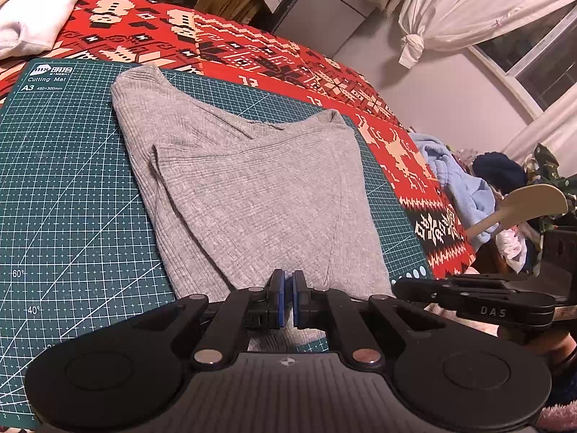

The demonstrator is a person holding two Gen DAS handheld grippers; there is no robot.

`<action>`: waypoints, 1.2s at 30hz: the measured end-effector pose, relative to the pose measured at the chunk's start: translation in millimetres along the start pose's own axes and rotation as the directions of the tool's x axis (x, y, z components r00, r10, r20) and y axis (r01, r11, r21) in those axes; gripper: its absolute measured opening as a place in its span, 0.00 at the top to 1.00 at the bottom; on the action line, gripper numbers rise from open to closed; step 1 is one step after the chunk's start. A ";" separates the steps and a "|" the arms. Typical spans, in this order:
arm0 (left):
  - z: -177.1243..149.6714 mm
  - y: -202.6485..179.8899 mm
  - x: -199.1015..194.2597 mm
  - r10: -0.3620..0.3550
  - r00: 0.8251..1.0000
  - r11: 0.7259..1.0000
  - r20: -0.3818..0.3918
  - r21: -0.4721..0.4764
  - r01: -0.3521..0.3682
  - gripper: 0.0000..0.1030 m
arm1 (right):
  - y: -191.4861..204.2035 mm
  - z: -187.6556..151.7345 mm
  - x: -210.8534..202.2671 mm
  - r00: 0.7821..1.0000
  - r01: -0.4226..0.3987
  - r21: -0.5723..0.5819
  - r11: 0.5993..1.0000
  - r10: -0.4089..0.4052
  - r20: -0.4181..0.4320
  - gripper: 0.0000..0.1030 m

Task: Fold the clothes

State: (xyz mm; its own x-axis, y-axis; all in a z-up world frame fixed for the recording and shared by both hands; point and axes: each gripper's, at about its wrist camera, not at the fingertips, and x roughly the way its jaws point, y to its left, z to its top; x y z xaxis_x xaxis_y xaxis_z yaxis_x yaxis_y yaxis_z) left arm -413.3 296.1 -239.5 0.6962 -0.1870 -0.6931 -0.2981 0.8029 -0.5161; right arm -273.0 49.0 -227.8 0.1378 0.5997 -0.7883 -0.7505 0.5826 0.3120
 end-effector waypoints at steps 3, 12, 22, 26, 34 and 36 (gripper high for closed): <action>-0.2 -0.8 -0.2 0.003 1.000 1.000 -0.002 0.005 -0.003 0.94 | 9.2 5.5 -3.3 1.000 0.003 -0.039 0.999 -0.002 0.030 0.93; 14.9 -0.2 -14.3 0.006 1.000 1.000 -0.017 -0.006 -0.007 0.94 | 14.0 38.5 3.8 0.996 -0.006 -0.019 1.000 0.008 0.091 0.93; 68.6 39.7 -14.4 0.145 0.988 0.988 0.054 -0.055 -0.142 0.95 | -8.2 81.2 10.7 0.995 0.024 0.014 1.000 -0.025 0.100 0.93; 70.5 53.2 -7.2 0.157 0.987 0.986 0.028 -0.054 -0.156 0.97 | -15.2 102.9 20.2 0.994 0.034 -0.005 0.999 -0.033 0.107 0.93; 74.7 50.5 -5.1 0.174 0.985 0.982 -0.020 -0.074 -0.175 0.97 | -25.7 144.1 65.0 0.991 0.102 -0.028 0.994 -0.100 0.086 0.94; 77.6 52.5 -3.4 0.172 0.985 0.981 -0.033 -0.083 -0.174 0.97 | -31.7 149.2 78.9 0.990 0.123 -0.014 0.992 -0.122 0.074 0.94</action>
State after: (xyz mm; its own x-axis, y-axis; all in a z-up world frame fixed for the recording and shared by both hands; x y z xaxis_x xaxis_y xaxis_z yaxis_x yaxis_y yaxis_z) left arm -380.7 382.8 -225.2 0.6126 -0.0652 -0.7877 -0.4678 0.7733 -0.4279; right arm -141.9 159.7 -220.8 0.2760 0.5631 -0.7789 -0.7370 0.6441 0.2046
